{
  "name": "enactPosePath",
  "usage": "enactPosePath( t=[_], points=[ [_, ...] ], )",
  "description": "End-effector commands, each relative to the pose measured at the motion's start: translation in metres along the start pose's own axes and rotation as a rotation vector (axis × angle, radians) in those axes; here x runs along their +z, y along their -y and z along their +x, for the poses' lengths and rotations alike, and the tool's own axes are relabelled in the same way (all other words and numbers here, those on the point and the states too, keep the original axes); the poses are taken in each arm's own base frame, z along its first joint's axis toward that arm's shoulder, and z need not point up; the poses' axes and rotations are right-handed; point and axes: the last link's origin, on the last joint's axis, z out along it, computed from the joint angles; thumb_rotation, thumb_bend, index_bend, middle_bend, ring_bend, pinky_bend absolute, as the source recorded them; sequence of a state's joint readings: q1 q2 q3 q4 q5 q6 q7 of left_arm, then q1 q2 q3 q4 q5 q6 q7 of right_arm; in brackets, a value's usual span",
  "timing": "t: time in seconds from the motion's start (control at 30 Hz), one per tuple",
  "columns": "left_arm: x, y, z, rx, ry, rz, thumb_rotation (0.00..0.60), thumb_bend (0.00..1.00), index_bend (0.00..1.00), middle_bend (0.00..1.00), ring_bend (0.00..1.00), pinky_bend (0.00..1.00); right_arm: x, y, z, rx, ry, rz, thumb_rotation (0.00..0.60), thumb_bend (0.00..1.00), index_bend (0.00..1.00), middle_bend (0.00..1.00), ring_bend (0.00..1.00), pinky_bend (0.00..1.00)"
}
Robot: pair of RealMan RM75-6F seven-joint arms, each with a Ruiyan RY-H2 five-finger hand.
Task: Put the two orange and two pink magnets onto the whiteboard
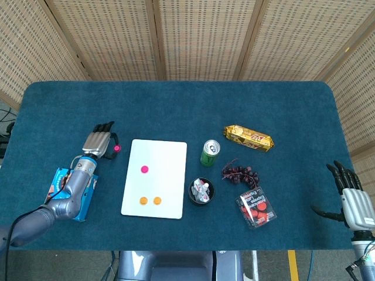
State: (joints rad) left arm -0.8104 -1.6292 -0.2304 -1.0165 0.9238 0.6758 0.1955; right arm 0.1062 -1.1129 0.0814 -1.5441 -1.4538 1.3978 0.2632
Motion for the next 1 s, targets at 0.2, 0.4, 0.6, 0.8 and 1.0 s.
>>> enactPosePath(
  t=[0.2, 0.4, 0.6, 0.8, 1.0],
  points=[
    [-0.039, -0.080, -0.004, 0.019, 0.032, -0.258, 0.600, 0.35, 0.55, 0.00, 0.00, 0.00, 0.000, 0.000, 0.000, 0.000, -0.001, 0.000, 0.600, 0.16, 0.00, 0.00, 0.00, 0.00],
    [-0.036, -0.110, -0.018, 0.040, 0.056, -0.269, 0.600, 0.35, 0.55, 0.00, 0.00, 0.00, 0.000, -0.001, 0.000, 0.003, -0.002, 0.000, 0.600, 0.16, 0.00, 0.00, 0.00, 0.00],
    [-0.032, -0.115, -0.029, 0.068, 0.065, -0.240, 0.600, 0.35, 0.55, 0.00, 0.00, 0.00, -0.001, -0.002, 0.001, 0.007, -0.002, 0.000, 0.600, 0.16, 0.00, 0.00, 0.00, 0.00],
    [-0.028, -0.116, -0.031, 0.070, 0.069, -0.225, 0.600, 0.35, 0.55, 0.00, 0.00, 0.00, -0.001, -0.002, 0.001, 0.008, -0.002, 0.001, 0.600, 0.16, 0.00, 0.00, 0.00, 0.00],
    [-0.025, -0.119, -0.035, 0.074, 0.078, -0.220, 0.600, 0.35, 0.55, 0.00, 0.00, 0.00, -0.001, -0.002, 0.001, 0.007, -0.003, 0.000, 0.600, 0.16, 0.00, 0.00, 0.00, 0.00]
  ],
)
